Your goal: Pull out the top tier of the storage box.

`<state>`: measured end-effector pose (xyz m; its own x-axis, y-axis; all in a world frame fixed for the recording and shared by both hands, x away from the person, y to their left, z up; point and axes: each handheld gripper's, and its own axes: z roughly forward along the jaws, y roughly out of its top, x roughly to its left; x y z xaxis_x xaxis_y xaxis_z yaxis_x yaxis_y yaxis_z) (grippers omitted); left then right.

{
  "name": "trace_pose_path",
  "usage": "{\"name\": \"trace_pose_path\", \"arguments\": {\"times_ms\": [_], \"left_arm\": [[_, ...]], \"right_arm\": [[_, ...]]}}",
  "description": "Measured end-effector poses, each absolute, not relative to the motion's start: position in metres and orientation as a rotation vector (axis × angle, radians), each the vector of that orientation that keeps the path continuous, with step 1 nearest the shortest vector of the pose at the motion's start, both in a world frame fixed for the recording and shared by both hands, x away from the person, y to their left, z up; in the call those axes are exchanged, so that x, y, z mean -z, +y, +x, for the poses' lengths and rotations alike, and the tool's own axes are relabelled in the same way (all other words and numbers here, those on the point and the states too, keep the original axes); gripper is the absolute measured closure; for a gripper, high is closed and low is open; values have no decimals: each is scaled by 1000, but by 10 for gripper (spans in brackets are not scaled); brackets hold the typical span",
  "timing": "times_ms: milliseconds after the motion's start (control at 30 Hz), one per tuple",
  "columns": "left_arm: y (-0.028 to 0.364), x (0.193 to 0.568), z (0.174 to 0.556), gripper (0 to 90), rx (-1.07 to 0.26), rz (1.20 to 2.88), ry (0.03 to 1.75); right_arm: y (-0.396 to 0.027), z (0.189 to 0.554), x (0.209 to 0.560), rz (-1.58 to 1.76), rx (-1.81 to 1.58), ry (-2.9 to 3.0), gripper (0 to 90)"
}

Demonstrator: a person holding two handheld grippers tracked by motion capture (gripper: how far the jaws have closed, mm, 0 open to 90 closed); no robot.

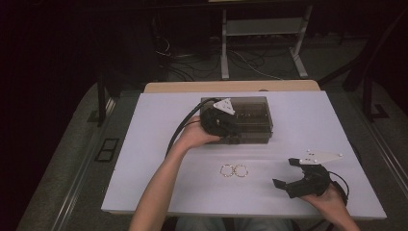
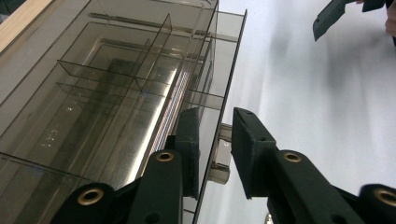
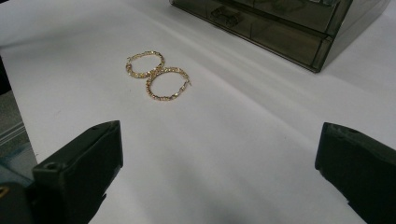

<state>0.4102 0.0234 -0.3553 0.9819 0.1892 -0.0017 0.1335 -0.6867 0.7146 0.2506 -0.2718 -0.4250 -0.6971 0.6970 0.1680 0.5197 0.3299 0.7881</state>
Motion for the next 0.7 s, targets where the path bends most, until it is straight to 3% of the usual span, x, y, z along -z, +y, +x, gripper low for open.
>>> {"name": "trace_pose_path", "arguments": {"times_ms": [700], "left_arm": [[21,358,410,829,-78,2361,209]], "right_arm": [[-272,251,425,1107,-1297,2392,3]]}}
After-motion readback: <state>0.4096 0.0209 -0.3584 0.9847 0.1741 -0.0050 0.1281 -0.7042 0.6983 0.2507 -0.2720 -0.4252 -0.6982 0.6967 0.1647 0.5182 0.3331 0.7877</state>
